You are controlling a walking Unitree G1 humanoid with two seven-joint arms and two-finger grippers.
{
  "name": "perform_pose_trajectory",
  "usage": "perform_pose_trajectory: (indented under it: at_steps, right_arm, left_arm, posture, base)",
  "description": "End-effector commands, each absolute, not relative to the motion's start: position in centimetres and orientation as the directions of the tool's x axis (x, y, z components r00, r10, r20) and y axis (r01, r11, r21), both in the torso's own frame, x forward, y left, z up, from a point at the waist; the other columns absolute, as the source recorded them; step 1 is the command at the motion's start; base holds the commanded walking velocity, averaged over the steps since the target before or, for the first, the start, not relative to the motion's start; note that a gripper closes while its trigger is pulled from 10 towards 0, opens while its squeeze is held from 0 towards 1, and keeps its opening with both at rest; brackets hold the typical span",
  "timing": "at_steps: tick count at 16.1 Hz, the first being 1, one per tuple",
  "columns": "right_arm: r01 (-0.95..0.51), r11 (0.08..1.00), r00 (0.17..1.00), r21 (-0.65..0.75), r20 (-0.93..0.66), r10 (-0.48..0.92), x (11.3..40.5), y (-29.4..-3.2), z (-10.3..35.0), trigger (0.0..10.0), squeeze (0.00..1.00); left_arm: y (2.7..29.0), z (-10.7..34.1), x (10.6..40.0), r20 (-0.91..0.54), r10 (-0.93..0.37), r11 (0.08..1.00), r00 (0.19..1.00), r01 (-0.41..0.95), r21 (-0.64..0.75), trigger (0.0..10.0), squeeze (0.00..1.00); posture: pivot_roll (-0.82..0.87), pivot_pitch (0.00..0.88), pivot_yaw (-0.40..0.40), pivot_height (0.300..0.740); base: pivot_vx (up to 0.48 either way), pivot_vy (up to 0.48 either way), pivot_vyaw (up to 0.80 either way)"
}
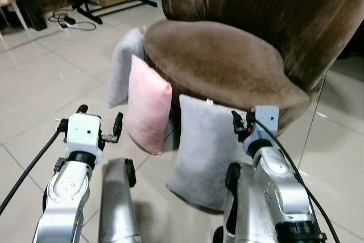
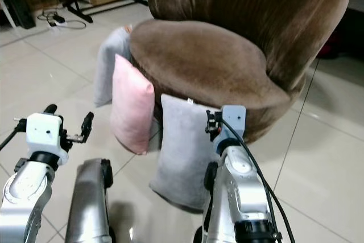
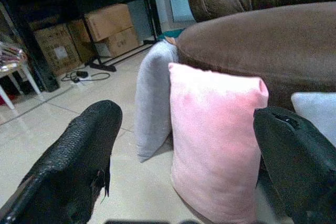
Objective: Move the pillow to the sofa from floor
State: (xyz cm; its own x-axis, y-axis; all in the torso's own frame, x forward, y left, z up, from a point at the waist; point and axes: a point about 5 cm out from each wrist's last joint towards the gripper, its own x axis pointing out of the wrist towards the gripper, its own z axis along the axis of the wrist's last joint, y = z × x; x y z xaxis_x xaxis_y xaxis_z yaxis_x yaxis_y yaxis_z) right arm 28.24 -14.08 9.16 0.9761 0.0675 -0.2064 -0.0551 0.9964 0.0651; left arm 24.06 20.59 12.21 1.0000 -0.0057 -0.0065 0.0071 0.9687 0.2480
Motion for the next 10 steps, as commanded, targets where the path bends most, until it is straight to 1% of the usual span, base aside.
perform_pose_trajectory:
  at_steps: [1, 3, 5, 10]
  right_arm:
    - [-0.061, 0.997, 0.972, 0.053, -0.225, 0.072, 28.37, -13.99, 9.02, 10.0, 0.0]
    - [-0.061, 0.997, 0.972, 0.05, -0.223, 0.071, 28.47, -13.96, 9.02, 10.0, 0.0]
    - [-0.079, 0.997, 0.973, 0.019, -0.214, 0.081, 28.59, -13.87, 9.17, 10.0, 0.0]
    - [-0.087, 0.996, 0.973, 0.013, -0.212, 0.088, 28.61, -13.69, 9.11, 10.0, 0.0]
  left_arm:
    - [20.51, 12.06, 24.12, -0.007, -0.014, 0.971, 1.0, 0.016, 0.24, 10.0, 0.0]
    - [20.47, 12.13, 24.08, -0.003, -0.029, 0.974, 1.0, 0.029, 0.224, 10.0, 0.0]
    - [20.49, 12.11, 24.04, -0.003, -0.031, 0.974, 1.0, 0.03, 0.224, 10.0, 0.0]
    - [20.53, 12.15, 24.07, 0.0, -0.04, 0.972, 0.999, 0.039, 0.23, 10.0, 0.0]
  posture:
    - [-0.01, 0.0, -0.045, 0.37]
    - [0.0, 0.0, -0.048, 0.37]
    - [0.0, 0.0, -0.05, 0.37]
    - [0.0, 0.0, -0.046, 0.37]
  base:
    - [0.0, 0.0, 0.0]
    - [0.0, 0.0, 0.0]
    - [0.264, 0.0, 0.0]
    - [0.274, 0.0, 0.8]
